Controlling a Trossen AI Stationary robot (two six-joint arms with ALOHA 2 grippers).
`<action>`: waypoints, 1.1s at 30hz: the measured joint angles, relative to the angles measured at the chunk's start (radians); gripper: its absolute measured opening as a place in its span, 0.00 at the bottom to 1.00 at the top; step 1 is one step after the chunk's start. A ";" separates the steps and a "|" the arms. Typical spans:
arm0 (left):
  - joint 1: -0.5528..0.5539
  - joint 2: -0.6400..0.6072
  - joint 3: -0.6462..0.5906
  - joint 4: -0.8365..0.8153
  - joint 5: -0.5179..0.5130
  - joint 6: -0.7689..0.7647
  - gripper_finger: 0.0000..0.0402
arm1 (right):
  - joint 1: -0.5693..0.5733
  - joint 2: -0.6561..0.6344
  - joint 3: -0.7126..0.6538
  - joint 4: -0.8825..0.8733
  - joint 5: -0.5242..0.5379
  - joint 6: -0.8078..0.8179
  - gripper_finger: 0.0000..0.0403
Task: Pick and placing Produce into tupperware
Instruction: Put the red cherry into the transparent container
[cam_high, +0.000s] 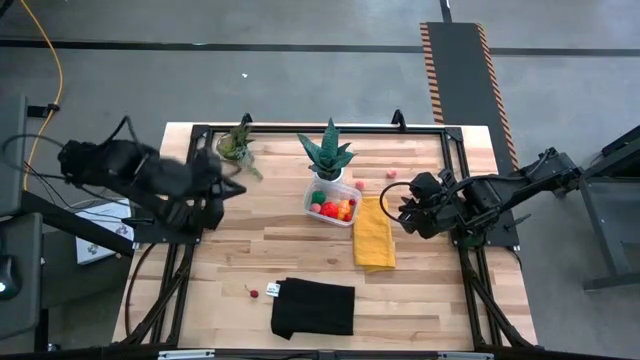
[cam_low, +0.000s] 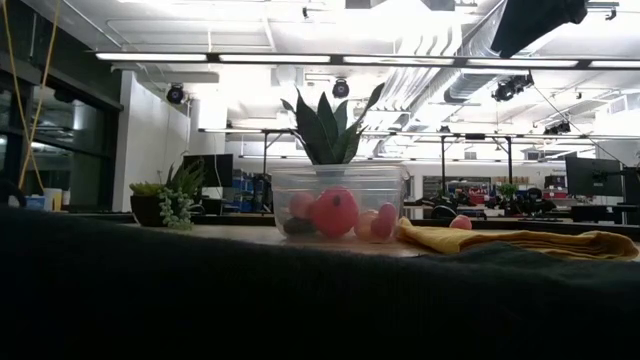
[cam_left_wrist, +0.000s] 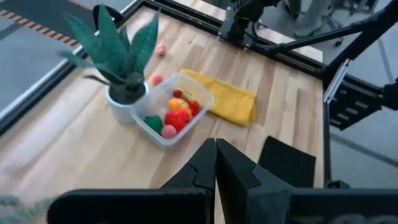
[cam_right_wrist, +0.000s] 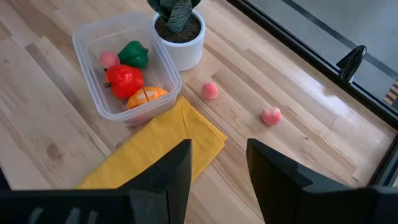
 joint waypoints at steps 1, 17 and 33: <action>-0.042 -0.014 -0.023 0.003 -0.039 -0.040 0.00 | 0.000 0.000 0.000 0.000 -0.001 0.000 0.36; -0.566 -0.027 -0.422 0.183 -0.485 -0.682 0.00 | 0.001 0.000 0.000 -0.011 -0.049 -0.013 0.36; -0.854 0.163 -0.571 0.282 -0.679 -1.146 0.00 | 0.035 -0.015 0.000 -0.011 -0.106 0.045 0.36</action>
